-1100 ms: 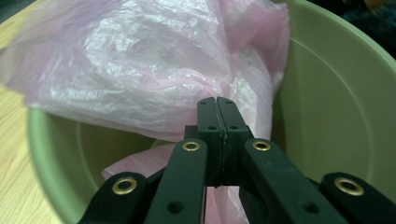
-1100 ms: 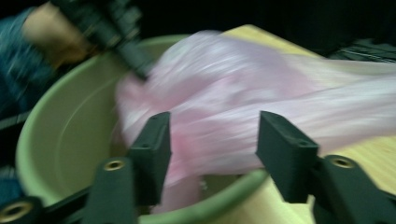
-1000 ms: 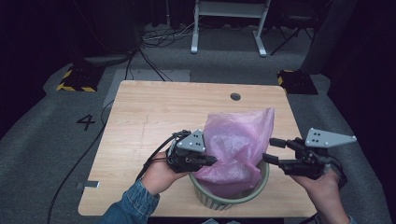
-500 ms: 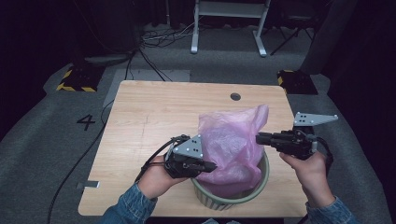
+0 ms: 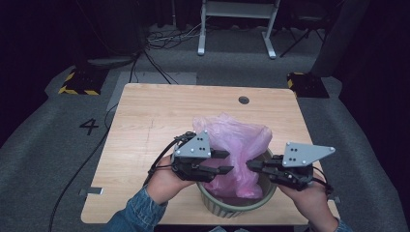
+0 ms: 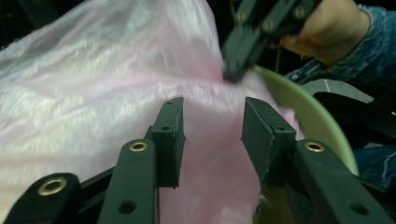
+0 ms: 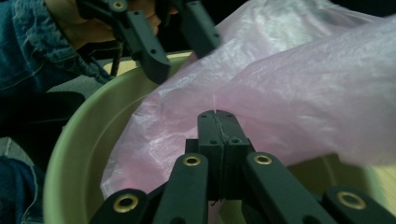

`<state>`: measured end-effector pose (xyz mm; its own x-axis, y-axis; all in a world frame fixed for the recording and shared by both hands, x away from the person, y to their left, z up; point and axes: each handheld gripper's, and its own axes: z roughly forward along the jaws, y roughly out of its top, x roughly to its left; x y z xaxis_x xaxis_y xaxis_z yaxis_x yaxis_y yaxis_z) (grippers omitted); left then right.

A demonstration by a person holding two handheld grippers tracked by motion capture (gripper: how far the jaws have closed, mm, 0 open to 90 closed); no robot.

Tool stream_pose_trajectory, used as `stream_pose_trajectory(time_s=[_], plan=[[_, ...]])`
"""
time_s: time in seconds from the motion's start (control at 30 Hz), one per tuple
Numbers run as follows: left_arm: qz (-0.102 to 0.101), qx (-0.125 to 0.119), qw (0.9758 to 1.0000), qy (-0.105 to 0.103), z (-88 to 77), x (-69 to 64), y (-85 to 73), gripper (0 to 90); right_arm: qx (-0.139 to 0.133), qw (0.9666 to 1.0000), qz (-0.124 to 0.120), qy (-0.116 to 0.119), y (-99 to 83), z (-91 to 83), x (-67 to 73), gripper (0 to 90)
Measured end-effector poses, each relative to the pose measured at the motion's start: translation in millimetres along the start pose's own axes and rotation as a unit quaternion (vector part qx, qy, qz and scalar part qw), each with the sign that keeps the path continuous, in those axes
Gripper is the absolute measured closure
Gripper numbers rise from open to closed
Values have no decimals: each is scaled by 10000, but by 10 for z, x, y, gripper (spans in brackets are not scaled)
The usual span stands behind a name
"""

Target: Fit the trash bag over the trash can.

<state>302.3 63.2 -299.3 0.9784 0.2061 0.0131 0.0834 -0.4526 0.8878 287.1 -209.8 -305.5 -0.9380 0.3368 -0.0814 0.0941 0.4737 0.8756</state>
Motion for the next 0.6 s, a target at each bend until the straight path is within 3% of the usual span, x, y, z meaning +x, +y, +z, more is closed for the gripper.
stream_pose_trajectory(time_s=[0.17,0.33,0.5,0.6], plan=[[58,145,9997,-177,146,-54,47,585,88,9999,-67,131,-31,87,81,881],[17,344,9990,-300,248,-49,17,641,105,9998,-144,35,-36,94,115,873],[161,736,9972,-25,286,-85,-43,856,3,10000,-71,14,-60,15,97,856],[186,880,9959,43,303,-99,-86,896,-64,10000,-63,-29,-61,-48,98,792]])
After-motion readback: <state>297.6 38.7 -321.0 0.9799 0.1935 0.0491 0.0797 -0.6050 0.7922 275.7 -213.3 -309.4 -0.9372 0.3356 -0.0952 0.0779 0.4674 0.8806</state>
